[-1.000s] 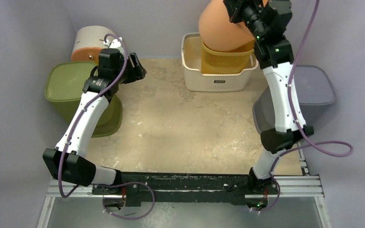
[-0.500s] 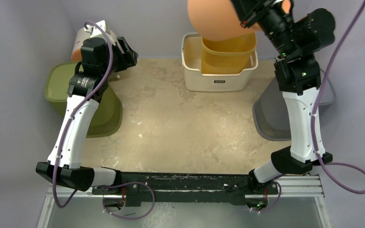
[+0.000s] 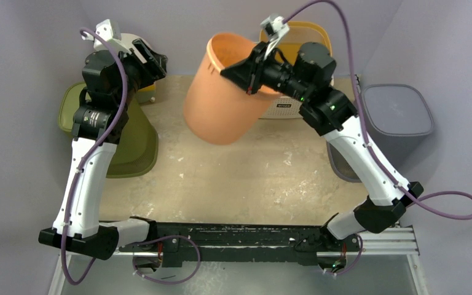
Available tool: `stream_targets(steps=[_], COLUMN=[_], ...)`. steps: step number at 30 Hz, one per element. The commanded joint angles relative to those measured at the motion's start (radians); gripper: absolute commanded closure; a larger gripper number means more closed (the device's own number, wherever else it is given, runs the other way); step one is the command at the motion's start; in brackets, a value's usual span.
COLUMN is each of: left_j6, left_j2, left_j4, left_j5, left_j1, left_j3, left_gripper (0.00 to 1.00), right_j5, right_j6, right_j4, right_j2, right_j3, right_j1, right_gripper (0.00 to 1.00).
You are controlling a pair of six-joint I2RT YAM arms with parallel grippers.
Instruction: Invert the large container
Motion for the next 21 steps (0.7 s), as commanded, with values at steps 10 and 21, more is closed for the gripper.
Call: stream_targets(steps=[10, 21], left_j6=[-0.107, -0.094], left_j2=[-0.097, -0.105], left_j4=[0.097, 0.02], left_j5=[0.022, 0.042], left_j1=[0.003, 0.003], left_j3=[-0.012, -0.02], left_gripper=[0.33, 0.32], right_j5=[0.459, 0.634], right_j6=[-0.045, -0.015], right_j4=[-0.033, 0.04], right_j2=[0.008, 0.055], right_j3=[-0.206, -0.439], right_j1=[0.293, 0.308], right_gripper=[1.0, 1.0])
